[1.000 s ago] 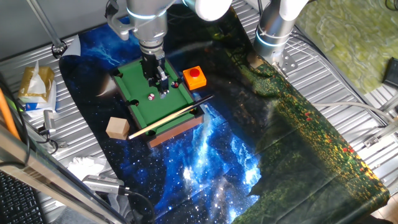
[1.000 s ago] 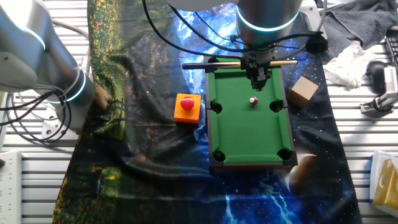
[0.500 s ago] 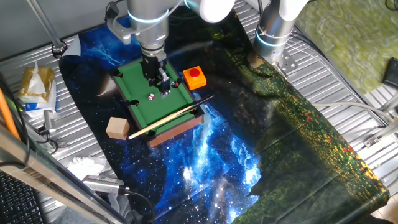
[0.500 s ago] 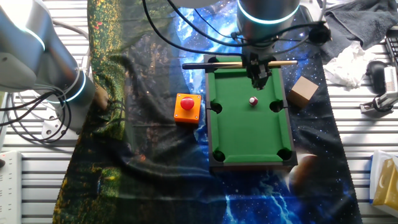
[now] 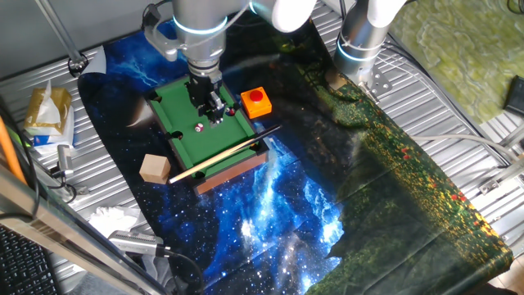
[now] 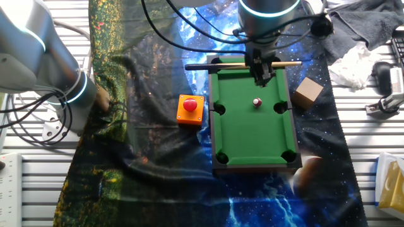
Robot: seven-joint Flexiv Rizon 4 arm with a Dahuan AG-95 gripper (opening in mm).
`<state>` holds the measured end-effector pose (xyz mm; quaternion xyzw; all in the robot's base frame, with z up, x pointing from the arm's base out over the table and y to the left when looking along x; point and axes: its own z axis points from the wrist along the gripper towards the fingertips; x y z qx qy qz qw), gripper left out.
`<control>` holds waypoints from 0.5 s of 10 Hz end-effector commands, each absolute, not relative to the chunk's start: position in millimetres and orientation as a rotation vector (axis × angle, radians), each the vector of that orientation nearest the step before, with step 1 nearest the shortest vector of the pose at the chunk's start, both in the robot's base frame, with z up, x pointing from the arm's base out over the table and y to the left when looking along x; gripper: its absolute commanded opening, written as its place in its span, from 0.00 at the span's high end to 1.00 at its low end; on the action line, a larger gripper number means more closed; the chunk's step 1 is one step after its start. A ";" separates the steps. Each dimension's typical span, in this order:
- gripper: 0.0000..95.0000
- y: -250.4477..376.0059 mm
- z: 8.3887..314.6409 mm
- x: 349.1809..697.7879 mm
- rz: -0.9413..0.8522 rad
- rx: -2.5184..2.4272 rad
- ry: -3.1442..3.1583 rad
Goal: Hit the pool ball
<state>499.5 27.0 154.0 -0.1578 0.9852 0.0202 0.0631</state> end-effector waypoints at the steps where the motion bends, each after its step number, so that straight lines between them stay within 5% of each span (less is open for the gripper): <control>1: 0.60 26.4 153.5 500.8 -0.003 -0.810 2.926; 5: 0.60 26.4 153.5 500.8 -0.037 -0.870 2.916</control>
